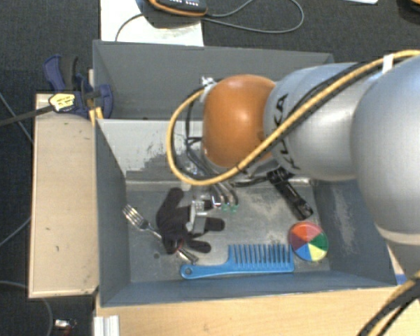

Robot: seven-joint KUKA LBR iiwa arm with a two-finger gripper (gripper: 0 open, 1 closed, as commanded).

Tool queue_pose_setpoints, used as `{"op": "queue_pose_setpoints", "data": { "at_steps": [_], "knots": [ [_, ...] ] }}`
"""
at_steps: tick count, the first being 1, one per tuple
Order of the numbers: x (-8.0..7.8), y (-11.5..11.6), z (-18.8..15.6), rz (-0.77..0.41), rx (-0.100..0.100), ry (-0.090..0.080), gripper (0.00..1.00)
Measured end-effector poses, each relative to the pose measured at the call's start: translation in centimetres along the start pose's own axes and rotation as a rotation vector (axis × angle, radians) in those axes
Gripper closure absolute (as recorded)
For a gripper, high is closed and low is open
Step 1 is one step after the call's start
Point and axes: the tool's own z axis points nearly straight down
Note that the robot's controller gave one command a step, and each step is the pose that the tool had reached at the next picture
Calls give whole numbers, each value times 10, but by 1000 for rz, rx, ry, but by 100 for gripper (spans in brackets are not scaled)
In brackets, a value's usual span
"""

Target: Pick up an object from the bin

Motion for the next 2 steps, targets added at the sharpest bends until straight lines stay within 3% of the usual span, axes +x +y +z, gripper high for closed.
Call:
{"op": "queue_pose_setpoints", "data": {
  "at_steps": [1, 2],
  "knots": [
    [-2, 0, -4, 3, -1, -7, 0],
    [5, -12, -34, -183, 0, -4, 0]
  ]
}}
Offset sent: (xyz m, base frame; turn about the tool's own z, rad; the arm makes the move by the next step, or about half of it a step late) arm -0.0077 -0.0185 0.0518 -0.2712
